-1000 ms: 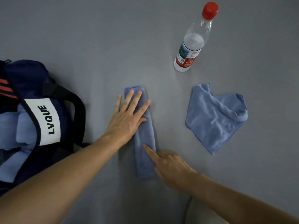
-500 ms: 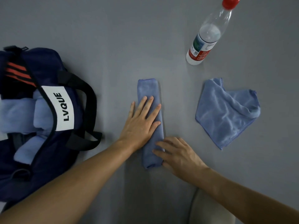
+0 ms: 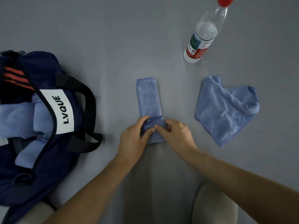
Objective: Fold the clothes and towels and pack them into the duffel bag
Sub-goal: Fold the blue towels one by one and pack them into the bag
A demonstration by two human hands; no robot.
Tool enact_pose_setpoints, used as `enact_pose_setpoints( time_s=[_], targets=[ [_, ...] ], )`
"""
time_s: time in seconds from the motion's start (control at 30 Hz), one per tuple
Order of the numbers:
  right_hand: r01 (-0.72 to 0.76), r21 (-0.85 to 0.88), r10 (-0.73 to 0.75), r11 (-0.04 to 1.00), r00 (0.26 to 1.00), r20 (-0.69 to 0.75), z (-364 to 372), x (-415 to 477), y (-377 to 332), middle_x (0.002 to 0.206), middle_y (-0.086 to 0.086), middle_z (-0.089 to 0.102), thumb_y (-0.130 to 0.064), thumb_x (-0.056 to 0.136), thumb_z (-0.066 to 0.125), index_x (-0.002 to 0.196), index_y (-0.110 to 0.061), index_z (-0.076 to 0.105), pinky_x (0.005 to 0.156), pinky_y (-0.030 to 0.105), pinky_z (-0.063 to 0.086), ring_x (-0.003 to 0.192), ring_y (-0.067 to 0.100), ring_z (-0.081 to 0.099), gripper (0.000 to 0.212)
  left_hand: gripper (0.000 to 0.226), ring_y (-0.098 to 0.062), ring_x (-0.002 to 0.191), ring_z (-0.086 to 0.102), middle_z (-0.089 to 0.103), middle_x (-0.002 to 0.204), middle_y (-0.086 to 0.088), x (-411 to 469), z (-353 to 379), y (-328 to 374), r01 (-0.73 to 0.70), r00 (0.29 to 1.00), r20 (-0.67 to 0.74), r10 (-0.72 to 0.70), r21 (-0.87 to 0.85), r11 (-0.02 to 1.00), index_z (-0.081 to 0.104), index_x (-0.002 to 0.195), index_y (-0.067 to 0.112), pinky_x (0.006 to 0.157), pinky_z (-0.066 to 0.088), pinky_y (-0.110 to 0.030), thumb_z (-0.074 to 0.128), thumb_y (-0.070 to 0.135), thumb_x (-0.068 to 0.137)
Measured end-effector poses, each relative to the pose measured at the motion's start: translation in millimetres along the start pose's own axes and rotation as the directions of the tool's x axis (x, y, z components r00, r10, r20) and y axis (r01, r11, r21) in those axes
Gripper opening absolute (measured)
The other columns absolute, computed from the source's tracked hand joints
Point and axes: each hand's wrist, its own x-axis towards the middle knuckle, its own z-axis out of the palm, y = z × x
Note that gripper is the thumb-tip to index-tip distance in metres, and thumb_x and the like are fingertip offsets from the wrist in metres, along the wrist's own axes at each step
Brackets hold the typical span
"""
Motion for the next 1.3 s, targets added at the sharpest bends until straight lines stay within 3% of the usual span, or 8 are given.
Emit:
enact_pose_setpoints(
  time_s=[0.17,0.3,0.43,0.6,0.73,0.9,1.17,1.3],
  targets=[
    [0.525,-0.442,-0.613,0.727,0.787,-0.074,1,-10,32,0.15,0.008,0.045,-0.033,0.101,0.051,0.148,-0.021,0.047,0.095,0.042,0.05,0.124,0.029,0.052,0.049,0.048,-0.016,0.082,0.062,0.072,0.105,0.002,2,13,-5,-0.122,0.988,-0.074,0.134,0.152,0.981,0.041,0.143,0.035,0.073,0.048,-0.027,0.056,0.041,0.098],
    [0.556,-0.611,-0.597,0.564,0.785,0.163,5,-8,48,0.165,0.008,0.021,-0.057,0.097,0.043,0.157,-0.021,0.027,0.102,0.044,0.044,0.146,0.033,0.033,0.072,0.052,-0.022,0.107,0.058,0.056,0.133,-0.003,0,17,-9,-0.147,0.976,-0.125,0.179,0.231,0.962,0.04,0.148,0.034,0.081,0.055,-0.037,0.054,0.038,0.099],
    [0.523,-0.61,-0.556,0.596,0.817,0.157,8,2,42,0.163,0.008,0.029,-0.058,0.094,0.041,0.155,-0.017,0.034,0.108,0.056,0.038,0.146,0.037,0.031,0.074,0.046,-0.031,0.126,0.054,0.047,0.152,-0.01,4,18,-22,-0.392,0.888,-0.047,0.458,0.443,0.806,0.054,0.144,0.011,0.094,0.054,-0.044,0.051,0.032,0.103],
    [0.538,-0.597,-0.552,0.595,0.813,0.184,6,9,38,0.162,0.007,0.03,-0.057,0.091,0.055,0.155,-0.018,0.032,0.111,0.061,0.034,0.148,0.04,0.027,0.078,0.083,-0.028,0.153,0.019,0.012,0.168,-0.005,3,4,-40,-0.448,0.893,0.23,0.386,0.53,0.72,0.018,0.16,0.014,0.119,0.027,-0.048,0.042,0.062,0.096],
    [0.608,-0.559,-0.641,0.563,0.749,0.168,-3,10,32,0.159,0.008,0.037,-0.041,0.088,0.056,0.147,-0.011,0.048,0.112,0.052,0.036,0.146,0.037,0.033,0.067,0.072,-0.032,0.143,0.038,0.032,0.161,-0.008,9,-2,-33,-0.487,0.871,0.213,0.444,0.501,0.716,0.038,0.152,0.008,0.113,0.038,-0.05,0.067,0.036,0.092],
    [0.679,-0.405,-0.692,0.612,0.708,0.14,-6,5,41,0.143,0.007,0.057,-0.026,0.079,0.079,0.142,-0.009,0.055,0.102,0.046,0.047,0.135,0.037,0.048,0.07,0.054,-0.027,0.118,0.055,0.059,0.138,-0.004,6,-13,-32,-0.54,0.837,0.181,0.516,0.417,0.731,0.055,0.14,0.01,0.103,0.044,-0.044,0.058,0.032,0.091],
    [0.447,-0.222,-0.436,0.866,0.894,0.101,-13,-6,8,0.102,0.009,0.064,-0.039,0.094,0.062,0.149,-0.025,0.041,0.083,0.03,0.043,0.099,0.024,0.058,0.06,0.044,-0.019,0.077,0.062,0.068,0.087,0.003,8,-21,-10,-0.241,0.97,0.094,0.225,0.224,0.944,0.042,0.138,0.03,0.076,0.048,-0.035,0.048,0.046,0.098],
    [0.431,-0.264,-0.465,0.863,0.881,-0.08,-12,1,7,0.106,0.006,0.063,-0.038,0.095,0.06,0.148,-0.024,0.042,0.079,0.041,0.052,0.096,0.028,0.058,0.058,0.06,-0.021,0.091,0.062,0.065,0.107,0.001,17,-10,-3,-0.051,0.998,-0.018,0.056,0.194,0.98,0.026,0.149,0.033,0.078,0.049,-0.037,0.047,0.053,0.097]
  ],
)
